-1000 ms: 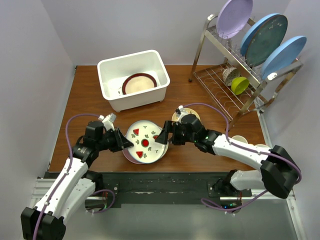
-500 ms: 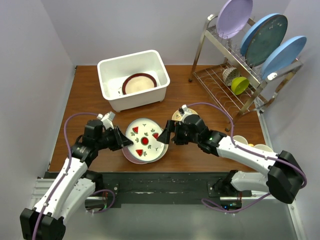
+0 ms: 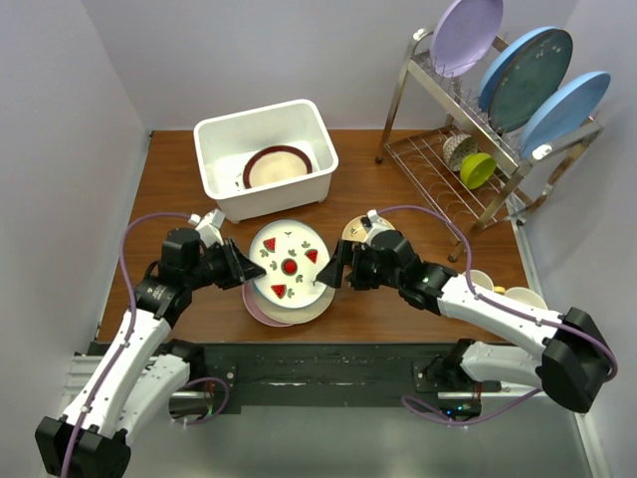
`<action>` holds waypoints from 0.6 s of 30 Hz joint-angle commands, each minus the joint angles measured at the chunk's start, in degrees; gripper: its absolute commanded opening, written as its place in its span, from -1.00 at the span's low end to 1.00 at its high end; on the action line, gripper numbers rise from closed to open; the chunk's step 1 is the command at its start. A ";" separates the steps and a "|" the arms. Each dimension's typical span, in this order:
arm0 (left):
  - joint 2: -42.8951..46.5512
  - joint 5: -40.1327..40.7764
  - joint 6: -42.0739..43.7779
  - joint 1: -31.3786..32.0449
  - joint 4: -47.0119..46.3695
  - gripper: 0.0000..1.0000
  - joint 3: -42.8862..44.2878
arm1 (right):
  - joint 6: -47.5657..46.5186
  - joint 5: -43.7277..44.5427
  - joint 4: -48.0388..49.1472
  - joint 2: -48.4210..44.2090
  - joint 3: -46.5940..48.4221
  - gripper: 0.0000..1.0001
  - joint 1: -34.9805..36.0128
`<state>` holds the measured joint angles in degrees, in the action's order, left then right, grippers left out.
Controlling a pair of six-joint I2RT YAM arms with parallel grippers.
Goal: Place the plates into the plastic bin on the countertop
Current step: Pick up the plate from the corner of the board, then place the plate in the plastic bin.
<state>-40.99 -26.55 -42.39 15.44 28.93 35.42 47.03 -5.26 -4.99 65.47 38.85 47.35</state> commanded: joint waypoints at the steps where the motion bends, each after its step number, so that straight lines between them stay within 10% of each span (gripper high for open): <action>1: -0.40 -2.55 -0.68 0.20 -5.55 -1.00 5.97 | -1.06 2.09 -0.19 -2.80 -0.70 0.97 0.20; 18: -8.74 -1.93 2.05 0.20 -6.08 -1.00 14.15 | -1.67 2.36 -1.07 -3.77 -1.50 0.98 0.11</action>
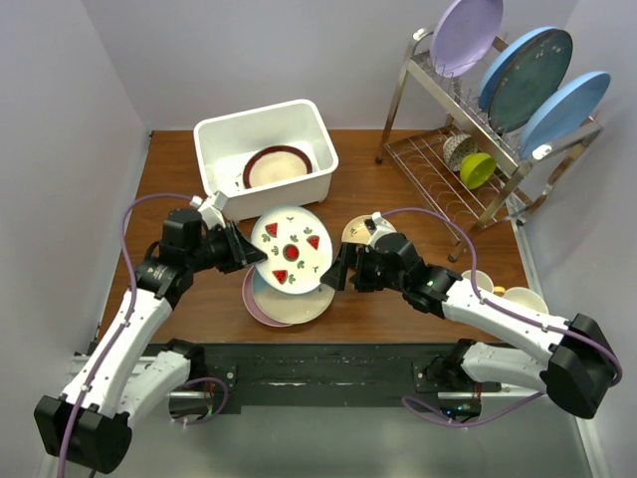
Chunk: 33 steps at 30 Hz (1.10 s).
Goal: Place the plates into the plastic bin on the countertop
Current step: Place the plate in the plastic bin.
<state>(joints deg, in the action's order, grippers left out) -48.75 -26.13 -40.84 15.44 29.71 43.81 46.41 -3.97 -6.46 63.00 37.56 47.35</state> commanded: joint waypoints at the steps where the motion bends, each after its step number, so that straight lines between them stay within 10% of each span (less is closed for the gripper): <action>1: -1.43 -2.35 0.85 0.20 -6.86 -1.00 6.63 | -1.06 1.15 0.48 -1.48 -0.21 0.97 0.19; 33: -24.54 -6.12 2.78 -2.43 -13.54 -1.00 27.89 | -2.47 0.01 -0.13 -0.95 -1.26 0.97 0.20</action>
<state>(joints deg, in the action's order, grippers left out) -71.77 -26.87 -37.74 14.96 26.15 64.64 44.97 -4.01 -6.63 62.92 36.49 47.35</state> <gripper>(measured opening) 0.211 0.986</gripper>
